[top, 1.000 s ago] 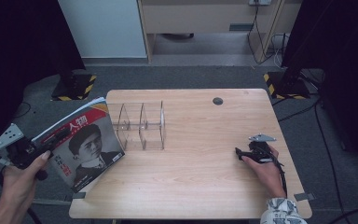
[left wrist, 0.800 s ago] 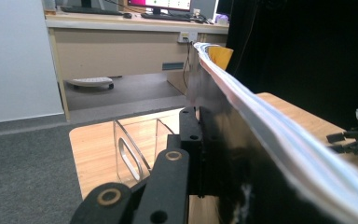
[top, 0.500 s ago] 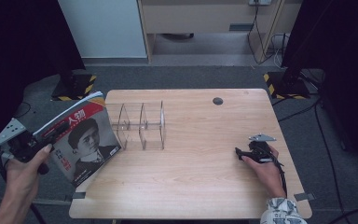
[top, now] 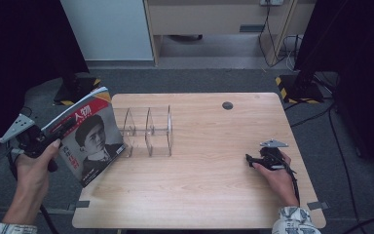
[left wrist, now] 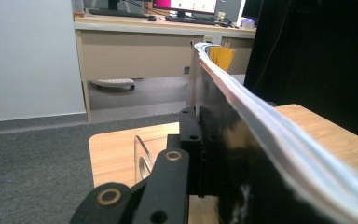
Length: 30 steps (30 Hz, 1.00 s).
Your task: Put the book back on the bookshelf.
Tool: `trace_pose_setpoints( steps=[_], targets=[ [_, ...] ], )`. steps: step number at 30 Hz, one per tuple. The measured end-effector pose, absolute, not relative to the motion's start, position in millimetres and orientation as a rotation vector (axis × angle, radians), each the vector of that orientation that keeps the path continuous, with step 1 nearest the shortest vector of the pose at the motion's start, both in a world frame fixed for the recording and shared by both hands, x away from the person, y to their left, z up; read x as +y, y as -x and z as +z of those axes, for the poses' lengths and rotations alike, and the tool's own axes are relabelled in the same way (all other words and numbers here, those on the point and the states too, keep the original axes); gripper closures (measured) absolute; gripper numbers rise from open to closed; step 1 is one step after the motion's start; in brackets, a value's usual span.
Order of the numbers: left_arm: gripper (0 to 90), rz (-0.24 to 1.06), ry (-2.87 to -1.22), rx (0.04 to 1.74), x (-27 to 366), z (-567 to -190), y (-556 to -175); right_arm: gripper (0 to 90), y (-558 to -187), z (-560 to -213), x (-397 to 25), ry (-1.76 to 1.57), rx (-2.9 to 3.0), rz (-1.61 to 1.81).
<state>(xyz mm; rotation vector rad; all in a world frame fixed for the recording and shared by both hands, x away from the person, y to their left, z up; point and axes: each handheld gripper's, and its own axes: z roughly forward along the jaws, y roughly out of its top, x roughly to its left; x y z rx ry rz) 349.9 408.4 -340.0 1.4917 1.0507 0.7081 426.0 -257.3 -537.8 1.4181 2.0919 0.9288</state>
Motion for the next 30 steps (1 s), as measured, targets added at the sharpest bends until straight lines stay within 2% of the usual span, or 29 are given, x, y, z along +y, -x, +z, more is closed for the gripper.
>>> trace_pose_setpoints(
  steps=[30],
  targets=[
    [86.3, 0.746, -1.475, 1.128, 389, -339, -385, 22.2, -426, -538, -257, -1.416, 2.091, 0.928]
  ],
)
